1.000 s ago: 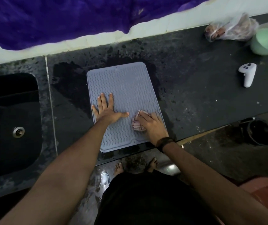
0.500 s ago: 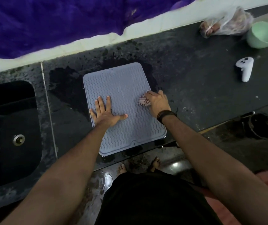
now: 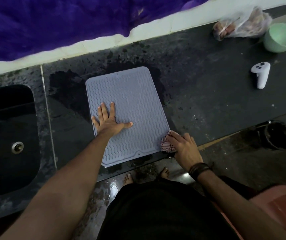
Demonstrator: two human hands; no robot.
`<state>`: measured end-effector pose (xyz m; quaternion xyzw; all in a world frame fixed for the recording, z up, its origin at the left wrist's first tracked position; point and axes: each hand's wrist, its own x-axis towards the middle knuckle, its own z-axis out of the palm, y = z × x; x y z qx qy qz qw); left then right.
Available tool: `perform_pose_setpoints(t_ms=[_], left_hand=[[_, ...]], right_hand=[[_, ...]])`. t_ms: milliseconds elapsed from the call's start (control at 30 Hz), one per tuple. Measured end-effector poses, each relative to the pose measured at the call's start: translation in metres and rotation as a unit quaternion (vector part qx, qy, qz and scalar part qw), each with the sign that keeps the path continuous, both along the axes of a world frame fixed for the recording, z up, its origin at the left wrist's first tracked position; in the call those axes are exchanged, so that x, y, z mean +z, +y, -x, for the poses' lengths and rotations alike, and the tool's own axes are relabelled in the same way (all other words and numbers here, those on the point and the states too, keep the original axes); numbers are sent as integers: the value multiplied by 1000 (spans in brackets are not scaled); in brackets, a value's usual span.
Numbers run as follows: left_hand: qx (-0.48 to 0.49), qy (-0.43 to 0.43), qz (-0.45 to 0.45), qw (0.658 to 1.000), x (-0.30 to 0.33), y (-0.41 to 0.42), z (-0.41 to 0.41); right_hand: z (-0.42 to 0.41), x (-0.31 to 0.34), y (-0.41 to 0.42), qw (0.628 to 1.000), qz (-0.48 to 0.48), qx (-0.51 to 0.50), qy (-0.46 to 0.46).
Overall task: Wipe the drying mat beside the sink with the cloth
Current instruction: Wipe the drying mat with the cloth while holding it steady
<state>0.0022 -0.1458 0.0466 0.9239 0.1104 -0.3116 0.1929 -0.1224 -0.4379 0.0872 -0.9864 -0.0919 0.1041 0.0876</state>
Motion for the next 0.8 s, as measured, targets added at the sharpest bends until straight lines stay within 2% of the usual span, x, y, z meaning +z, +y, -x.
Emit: perform_pose_setpoints(t_ms=[133, 267, 633, 700, 800], left_hand=[[-1, -3, 2, 1000, -1, 0, 1], [-5, -3, -3, 1000, -1, 1, 1], [-10, -7, -8, 1000, -4, 1, 1], [-11, -11, -7, 1000, -3, 1, 2], [-12, -9, -11, 1000, -3, 1, 2]], right_hand=[[-35, 7, 22, 998, -49, -22, -42], [-66, 0, 50, 1000, -11, -10, 4], [19, -10, 3, 999, 13, 16, -30], [10, -1, 8, 999, -6, -6, -37], [-16, 9, 28, 992, -99, -48, -54]])
